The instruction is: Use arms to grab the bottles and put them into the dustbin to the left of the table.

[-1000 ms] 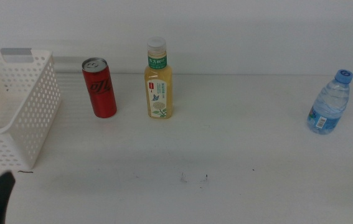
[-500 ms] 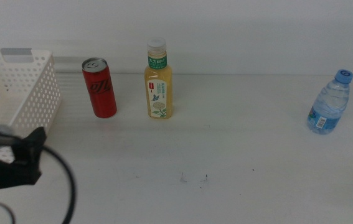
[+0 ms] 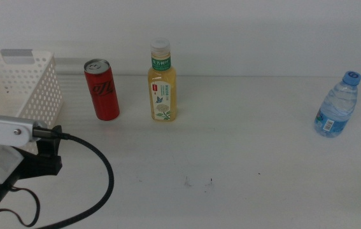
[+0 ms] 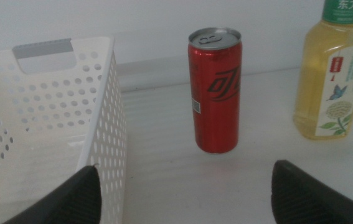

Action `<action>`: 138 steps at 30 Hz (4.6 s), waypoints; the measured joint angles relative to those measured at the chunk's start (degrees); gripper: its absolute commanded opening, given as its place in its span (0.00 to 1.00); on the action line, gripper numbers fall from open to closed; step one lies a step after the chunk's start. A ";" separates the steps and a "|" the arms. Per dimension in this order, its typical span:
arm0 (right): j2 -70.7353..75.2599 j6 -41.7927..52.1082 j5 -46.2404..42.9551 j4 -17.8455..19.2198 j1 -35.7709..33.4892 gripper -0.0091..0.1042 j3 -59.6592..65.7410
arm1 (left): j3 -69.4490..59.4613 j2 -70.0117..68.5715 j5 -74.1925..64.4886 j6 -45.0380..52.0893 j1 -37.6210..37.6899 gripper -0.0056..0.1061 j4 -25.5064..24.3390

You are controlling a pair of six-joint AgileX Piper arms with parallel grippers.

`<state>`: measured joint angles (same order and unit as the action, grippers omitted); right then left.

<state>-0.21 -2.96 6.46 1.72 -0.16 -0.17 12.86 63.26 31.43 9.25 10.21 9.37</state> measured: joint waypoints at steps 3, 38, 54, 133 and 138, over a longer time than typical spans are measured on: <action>0.00 0.00 0.00 0.00 0.00 0.90 0.00 | 0.07 3.22 2.98 0.00 0.00 0.89 -0.03; 0.00 0.00 0.00 0.00 0.00 0.90 0.00 | 0.22 9.29 10.24 -15.14 0.00 0.89 -12.23; 0.00 0.00 0.00 0.00 0.00 0.90 0.00 | 2.52 21.98 21.06 -14.44 0.00 0.87 -13.53; 0.00 0.00 0.00 0.00 0.00 0.90 0.00 | 41.84 55.27 13.88 -10.62 -0.99 0.27 -11.98; 0.00 0.00 0.00 0.00 0.00 0.90 0.00 | 36.14 47.47 11.89 -10.62 -0.99 0.27 -12.38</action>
<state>-0.21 -2.96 6.46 1.72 -0.16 -0.17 49.01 110.73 43.31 -1.37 9.22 -3.01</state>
